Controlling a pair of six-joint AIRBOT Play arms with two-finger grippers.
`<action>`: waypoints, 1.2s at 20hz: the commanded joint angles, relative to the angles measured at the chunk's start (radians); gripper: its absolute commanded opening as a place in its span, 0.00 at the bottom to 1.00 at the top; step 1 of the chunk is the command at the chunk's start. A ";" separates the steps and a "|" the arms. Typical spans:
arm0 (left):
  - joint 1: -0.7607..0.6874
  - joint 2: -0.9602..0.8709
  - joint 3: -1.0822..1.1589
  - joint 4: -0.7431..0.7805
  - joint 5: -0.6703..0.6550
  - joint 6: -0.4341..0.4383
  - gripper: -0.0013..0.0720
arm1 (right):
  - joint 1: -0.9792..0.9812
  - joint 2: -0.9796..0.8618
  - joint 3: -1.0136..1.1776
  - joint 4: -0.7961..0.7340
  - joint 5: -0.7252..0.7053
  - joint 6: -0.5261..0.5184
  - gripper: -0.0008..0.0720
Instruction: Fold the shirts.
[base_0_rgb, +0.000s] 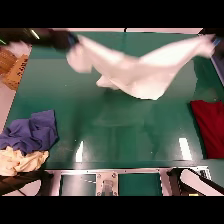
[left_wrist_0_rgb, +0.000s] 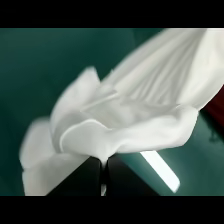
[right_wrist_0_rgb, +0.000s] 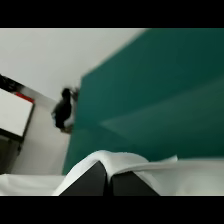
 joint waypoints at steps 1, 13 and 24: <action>0.044 0.042 0.312 -0.080 0.124 -0.090 0.05 | 0.000 0.066 0.326 0.106 -0.055 0.084 0.03; 0.044 0.242 0.177 -0.002 0.212 -0.148 0.05 | 0.000 0.129 0.484 0.047 0.037 0.172 0.03; -0.063 0.024 -0.431 0.087 0.412 -0.091 0.05 | 0.055 0.052 -0.420 -0.084 -0.160 -0.057 0.03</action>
